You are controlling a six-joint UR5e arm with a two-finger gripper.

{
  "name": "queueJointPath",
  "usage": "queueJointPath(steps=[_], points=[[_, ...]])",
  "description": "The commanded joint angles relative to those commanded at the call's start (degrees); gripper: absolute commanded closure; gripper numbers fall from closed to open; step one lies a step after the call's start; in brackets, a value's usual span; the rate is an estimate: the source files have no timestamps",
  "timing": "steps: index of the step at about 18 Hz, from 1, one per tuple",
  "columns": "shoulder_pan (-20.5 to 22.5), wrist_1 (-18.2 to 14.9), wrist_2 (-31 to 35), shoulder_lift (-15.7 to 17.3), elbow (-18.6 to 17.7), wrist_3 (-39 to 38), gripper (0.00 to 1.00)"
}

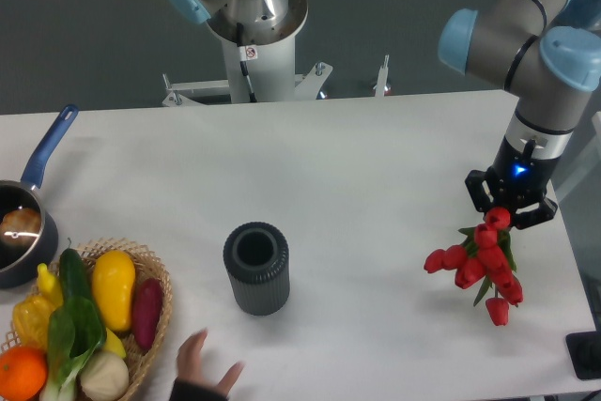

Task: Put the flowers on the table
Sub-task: 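Move the gripper holding the red tulips down toward the table surface, then open the gripper to release the tulips onto the table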

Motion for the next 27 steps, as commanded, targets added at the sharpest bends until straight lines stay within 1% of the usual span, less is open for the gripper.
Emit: queueJointPath(steps=[1, 4, 7, 8, 9, 10, 13, 14, 15, 16, 17, 18, 21, 23, 26, 27], points=[[-0.1, 0.1, 0.8, 0.0, -0.1, 0.7, 1.0], [-2.4, 0.1, 5.7, -0.8, -0.2, 1.8, 1.0], [-4.4, -1.0, 8.6, -1.0, -0.3, 1.8, 1.0], [-5.4, -1.7, 8.7, -0.5, -1.5, 1.2, 1.0], [-6.1, -1.5, 8.7, 0.2, -3.2, 1.1, 1.0], [-6.3, -1.7, 8.7, 1.7, -4.9, 1.1, 1.0], [-6.1, -1.4, 8.6, 6.5, -12.1, 1.5, 1.0], [-5.9, -1.5, 8.6, 7.5, -13.3, 1.7, 0.92], [-5.8, -1.5, 8.6, 8.1, -14.1, 1.8, 0.79], [-5.8, -1.3, 8.5, 8.2, -14.3, 1.8, 0.63], [-5.9, -1.3, 8.4, 8.2, -14.2, 1.8, 0.42], [-6.0, -1.1, 8.4, 8.2, -14.3, 1.6, 0.0], [-6.0, -0.7, 8.4, 8.0, -14.2, 1.9, 0.0], [-5.7, 1.7, 8.4, 7.3, -13.3, 1.6, 0.0], [-4.2, 3.0, 8.3, 6.1, -12.0, 1.8, 0.0], [-4.1, 3.1, 8.2, 4.8, -11.0, 1.8, 0.0]])
